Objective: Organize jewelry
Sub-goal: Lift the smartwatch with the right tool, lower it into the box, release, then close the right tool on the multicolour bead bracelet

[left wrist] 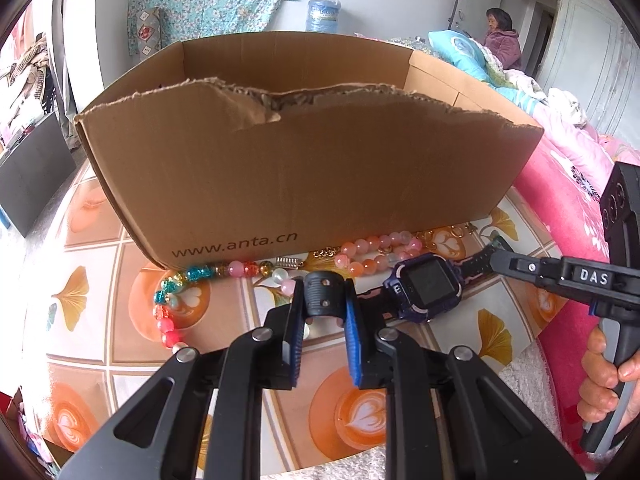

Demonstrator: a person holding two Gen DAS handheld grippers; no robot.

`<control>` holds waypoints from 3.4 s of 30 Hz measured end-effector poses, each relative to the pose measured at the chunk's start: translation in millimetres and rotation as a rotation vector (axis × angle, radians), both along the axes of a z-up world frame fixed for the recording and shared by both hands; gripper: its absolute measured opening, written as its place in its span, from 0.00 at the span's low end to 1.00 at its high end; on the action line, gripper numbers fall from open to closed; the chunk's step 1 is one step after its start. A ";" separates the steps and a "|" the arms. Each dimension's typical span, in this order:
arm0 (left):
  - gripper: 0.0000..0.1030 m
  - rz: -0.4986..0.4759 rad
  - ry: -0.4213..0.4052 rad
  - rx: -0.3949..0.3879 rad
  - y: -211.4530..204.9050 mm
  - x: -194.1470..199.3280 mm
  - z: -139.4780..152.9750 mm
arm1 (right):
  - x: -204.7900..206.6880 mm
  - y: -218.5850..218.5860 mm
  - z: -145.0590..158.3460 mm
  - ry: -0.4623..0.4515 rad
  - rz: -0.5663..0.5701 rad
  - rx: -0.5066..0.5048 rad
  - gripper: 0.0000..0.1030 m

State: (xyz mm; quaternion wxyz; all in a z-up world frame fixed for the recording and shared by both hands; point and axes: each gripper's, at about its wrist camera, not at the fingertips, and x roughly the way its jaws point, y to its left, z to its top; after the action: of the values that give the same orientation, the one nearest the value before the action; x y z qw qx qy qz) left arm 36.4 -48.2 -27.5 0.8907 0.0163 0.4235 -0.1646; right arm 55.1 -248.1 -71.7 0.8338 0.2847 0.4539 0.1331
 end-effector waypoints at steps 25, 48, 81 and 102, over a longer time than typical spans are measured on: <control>0.17 -0.041 -0.035 -0.055 29.1 143.8 128.3 | 172.8 65.0 147.5 -0.166 0.239 -0.302 0.03; 0.67 0.000 -0.006 0.134 8.0 221.3 113.5 | 218.7 59.7 134.5 -0.052 0.193 -0.368 0.20; 0.95 0.214 0.068 0.176 91.1 17.0 -28.6 | 17.9 128.3 51.5 -0.044 0.302 -0.135 0.16; 0.95 0.163 0.047 0.164 107.8 15.7 -24.3 | 51.7 207.3 36.9 -0.100 0.449 -0.357 0.12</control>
State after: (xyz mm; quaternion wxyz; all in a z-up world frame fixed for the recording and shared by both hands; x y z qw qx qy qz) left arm 52.2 59.6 -51.8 0.8865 0.0507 0.4564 -0.0567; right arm 106.8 -40.7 -34.8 0.8417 0.0191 0.4801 0.2463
